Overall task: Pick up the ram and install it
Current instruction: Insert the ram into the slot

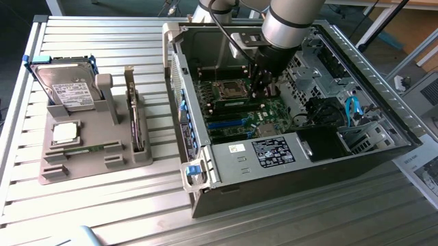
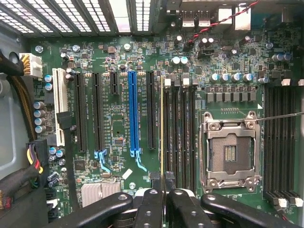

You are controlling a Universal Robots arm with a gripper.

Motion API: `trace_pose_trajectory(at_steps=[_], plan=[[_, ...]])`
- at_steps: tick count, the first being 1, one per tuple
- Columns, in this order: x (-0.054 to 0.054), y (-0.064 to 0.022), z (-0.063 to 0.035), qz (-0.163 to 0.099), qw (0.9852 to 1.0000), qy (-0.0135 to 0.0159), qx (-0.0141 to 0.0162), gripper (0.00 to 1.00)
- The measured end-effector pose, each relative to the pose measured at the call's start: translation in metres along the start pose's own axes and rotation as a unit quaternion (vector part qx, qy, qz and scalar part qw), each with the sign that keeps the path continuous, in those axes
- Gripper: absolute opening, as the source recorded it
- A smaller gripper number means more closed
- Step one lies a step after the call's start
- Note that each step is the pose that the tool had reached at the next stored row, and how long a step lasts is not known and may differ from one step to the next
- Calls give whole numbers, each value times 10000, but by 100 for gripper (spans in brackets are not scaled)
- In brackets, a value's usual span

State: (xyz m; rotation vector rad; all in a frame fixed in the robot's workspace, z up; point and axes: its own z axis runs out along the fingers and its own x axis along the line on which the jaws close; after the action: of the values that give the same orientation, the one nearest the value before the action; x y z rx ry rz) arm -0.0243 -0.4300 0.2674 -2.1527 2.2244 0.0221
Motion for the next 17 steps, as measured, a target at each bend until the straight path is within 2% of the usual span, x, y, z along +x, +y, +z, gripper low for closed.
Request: trace_pose_trajectory(at_steps=[3,7,17], plan=[[-4,0,1,0,10000,2,0,12],[-80,1,15,-1,10000,2,0,12],[-81,-45,29,-1,10000,1,0,12]])
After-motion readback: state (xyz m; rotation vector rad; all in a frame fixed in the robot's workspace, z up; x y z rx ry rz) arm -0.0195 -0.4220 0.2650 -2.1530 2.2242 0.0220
